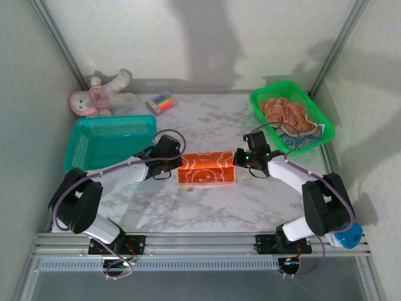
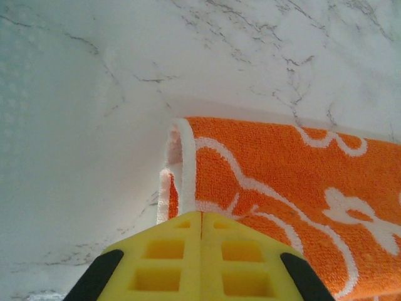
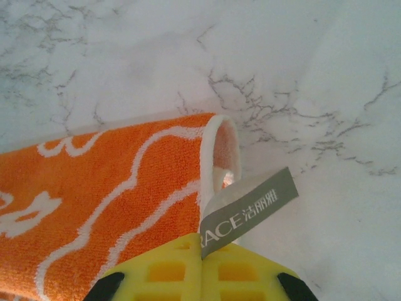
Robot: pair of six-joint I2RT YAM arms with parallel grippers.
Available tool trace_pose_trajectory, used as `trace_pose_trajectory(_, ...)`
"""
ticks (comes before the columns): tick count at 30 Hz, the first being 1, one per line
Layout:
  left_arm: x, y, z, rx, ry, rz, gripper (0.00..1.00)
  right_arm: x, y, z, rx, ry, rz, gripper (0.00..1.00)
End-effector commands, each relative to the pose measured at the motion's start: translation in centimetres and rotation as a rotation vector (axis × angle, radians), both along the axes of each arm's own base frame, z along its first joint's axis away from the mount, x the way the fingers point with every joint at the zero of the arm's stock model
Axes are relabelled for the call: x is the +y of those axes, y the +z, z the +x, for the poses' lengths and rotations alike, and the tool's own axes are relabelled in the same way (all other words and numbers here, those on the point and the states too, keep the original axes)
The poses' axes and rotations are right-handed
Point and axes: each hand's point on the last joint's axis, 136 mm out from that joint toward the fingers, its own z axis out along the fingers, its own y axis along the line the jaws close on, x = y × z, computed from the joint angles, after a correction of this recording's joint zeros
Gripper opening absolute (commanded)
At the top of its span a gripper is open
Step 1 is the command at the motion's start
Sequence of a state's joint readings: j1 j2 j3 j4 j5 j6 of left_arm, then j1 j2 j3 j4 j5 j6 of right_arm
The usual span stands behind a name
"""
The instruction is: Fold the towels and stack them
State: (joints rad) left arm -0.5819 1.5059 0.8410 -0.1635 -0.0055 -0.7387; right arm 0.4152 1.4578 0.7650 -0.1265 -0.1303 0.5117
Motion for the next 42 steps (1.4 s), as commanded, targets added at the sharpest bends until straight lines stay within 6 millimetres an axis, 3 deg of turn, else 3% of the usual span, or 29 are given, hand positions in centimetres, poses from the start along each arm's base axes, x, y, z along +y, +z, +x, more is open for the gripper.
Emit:
trace_pose_trajectory(1, 0.6, 1.2, 0.2, -0.070, 0.044, -0.012, 0.00, 0.3, 1.3, 0.7, -0.135, 0.005, 0.013, 0.00)
trace_pose_trajectory(18, 0.5, 0.4, -2.8, -0.067, 0.035, -0.035, 0.00, 0.1, 0.7, -2.1, -0.115, 0.026, 0.000, 0.00)
trace_pose_trajectory(30, 0.2, 1.4, -4.2, -0.079, 0.026, -0.060, 0.00, -0.4, 1.0, -4.7, -0.101, 0.018, 0.004, 0.00)
trace_pose_trajectory(42, 0.2, 0.0, -5.9, -0.054, 0.013, -0.065, 0.00, 0.1, -0.5, -5.3, -0.071, 0.038, -0.008, 0.00)
